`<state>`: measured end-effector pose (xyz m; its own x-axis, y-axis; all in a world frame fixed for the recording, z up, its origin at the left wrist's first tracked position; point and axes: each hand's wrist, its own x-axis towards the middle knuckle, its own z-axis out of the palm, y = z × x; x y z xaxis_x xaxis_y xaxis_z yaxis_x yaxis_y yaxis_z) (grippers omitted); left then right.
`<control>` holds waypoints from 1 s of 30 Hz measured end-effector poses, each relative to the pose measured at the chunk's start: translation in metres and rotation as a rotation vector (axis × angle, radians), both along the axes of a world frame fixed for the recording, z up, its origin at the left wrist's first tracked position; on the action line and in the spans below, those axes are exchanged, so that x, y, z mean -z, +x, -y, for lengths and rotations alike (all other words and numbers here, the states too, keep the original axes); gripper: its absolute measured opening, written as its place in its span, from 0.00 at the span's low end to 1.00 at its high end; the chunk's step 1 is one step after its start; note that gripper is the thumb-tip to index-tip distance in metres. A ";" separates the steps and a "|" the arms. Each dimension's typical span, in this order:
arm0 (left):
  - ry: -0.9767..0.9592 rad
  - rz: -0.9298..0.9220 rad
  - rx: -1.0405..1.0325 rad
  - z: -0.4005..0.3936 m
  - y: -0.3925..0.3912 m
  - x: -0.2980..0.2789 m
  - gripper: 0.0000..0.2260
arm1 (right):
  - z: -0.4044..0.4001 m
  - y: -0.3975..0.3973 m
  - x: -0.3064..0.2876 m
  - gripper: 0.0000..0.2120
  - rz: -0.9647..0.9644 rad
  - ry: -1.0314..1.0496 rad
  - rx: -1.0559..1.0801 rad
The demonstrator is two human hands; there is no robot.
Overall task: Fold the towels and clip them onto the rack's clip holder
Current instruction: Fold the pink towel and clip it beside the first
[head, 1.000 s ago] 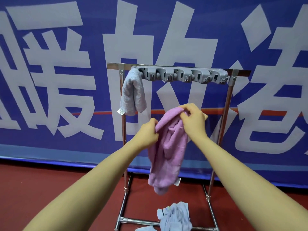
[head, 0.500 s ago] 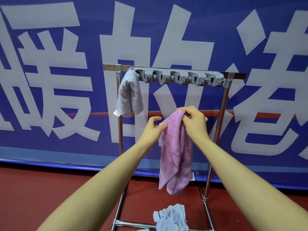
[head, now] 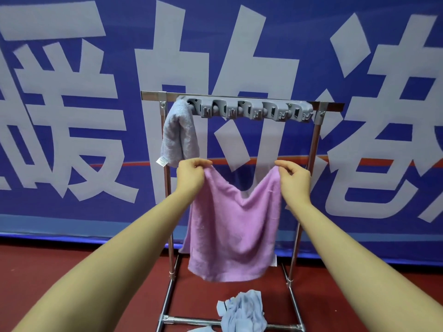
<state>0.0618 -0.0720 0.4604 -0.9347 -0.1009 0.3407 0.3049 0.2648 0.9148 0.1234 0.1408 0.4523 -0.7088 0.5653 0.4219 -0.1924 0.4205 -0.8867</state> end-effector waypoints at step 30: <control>0.254 0.082 -0.162 0.033 -0.007 -0.051 0.18 | -0.010 0.007 -0.032 0.10 -0.106 -0.189 0.331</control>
